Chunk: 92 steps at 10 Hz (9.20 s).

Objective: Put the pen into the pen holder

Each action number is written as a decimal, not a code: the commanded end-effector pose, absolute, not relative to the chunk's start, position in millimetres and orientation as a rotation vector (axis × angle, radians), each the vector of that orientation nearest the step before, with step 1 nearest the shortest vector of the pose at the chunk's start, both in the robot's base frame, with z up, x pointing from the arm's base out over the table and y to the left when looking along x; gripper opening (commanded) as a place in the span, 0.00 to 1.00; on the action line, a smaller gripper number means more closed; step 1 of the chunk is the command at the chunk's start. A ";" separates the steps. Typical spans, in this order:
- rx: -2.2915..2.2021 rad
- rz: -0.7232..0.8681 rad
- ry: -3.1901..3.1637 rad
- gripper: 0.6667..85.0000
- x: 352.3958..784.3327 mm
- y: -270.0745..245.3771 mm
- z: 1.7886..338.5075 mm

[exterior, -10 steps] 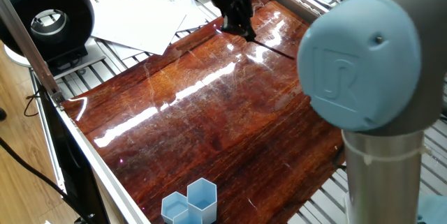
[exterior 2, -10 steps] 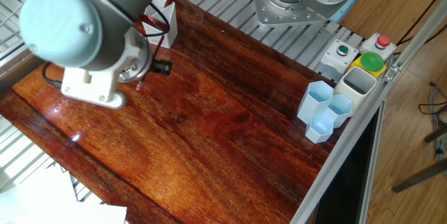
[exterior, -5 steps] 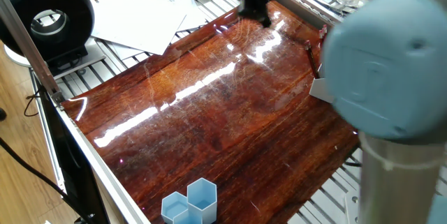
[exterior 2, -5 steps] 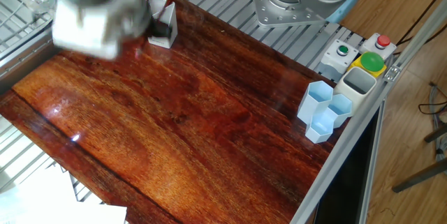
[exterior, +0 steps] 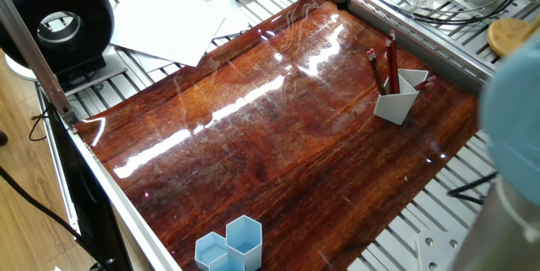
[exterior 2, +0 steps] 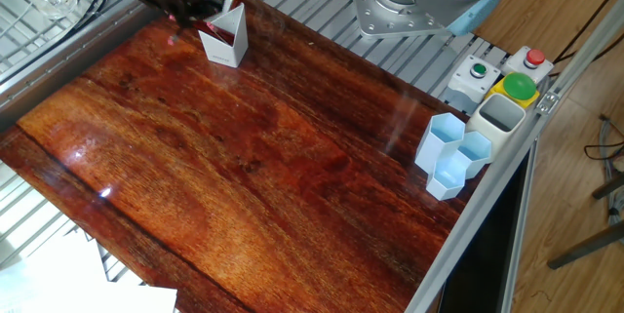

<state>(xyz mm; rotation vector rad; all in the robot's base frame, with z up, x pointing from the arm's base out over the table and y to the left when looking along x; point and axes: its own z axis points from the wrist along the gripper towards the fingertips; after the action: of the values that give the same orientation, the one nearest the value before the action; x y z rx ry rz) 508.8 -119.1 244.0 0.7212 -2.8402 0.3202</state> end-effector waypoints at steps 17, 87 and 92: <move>0.669 0.100 -3.134 0.00 474.3 -138.9 212.3; 0.437 0.044 -3.062 0.02 418.2 -56.1 184.8; 0.284 0.040 -3.067 0.05 414.4 -55.2 185.0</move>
<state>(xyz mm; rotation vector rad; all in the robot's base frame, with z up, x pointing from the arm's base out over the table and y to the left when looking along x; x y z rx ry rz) 416.5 -57.6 183.7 0.3746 -3.0630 0.0517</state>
